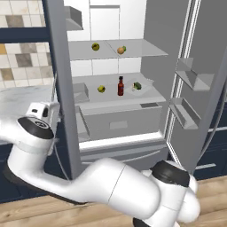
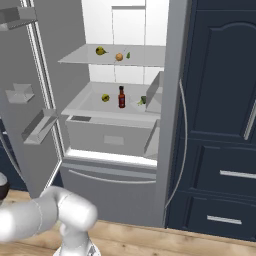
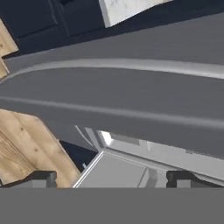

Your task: Place the tupperware on the second highest shelf of the fridge. Make space for the tupperware among the existing items by rearranging them on the shelves if needed. Close the fridge door when finished.

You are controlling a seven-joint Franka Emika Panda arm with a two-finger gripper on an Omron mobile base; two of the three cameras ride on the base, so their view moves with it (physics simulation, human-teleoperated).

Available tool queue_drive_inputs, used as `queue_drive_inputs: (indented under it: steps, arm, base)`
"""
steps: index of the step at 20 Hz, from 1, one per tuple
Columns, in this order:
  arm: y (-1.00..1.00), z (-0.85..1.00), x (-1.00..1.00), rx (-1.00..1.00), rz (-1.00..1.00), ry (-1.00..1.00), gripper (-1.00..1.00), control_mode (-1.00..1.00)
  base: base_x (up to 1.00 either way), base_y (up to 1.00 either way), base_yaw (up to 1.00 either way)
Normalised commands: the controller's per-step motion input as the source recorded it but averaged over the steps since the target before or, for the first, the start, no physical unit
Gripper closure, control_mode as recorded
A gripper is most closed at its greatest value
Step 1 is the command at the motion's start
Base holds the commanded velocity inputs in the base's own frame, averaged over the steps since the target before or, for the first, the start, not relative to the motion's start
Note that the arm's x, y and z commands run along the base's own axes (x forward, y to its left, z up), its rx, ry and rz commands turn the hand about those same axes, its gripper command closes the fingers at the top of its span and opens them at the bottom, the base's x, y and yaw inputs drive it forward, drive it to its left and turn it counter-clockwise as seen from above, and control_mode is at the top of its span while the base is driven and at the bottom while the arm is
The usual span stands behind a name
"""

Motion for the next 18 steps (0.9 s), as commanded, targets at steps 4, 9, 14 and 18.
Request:
queue_drive_inputs:
  steps: [4,9,14,18]
  arm:
    - [0.35,-0.30,0.22,-0.15,0.00,0.00,-1.00,-1.00]
    - [0.10,-0.48,0.20,-0.11,0.00,0.00,-1.00,-1.00]
    - [0.00,-0.52,0.15,-0.06,0.00,0.00,-1.00,-1.00]
    - [0.01,-0.30,0.03,-0.03,0.00,-0.04,-1.00,-1.00]
  base:
    - [0.00,0.00,0.00]
    - [0.00,0.00,0.00]
    - [0.00,0.00,0.00]
    - [0.00,0.00,0.00]
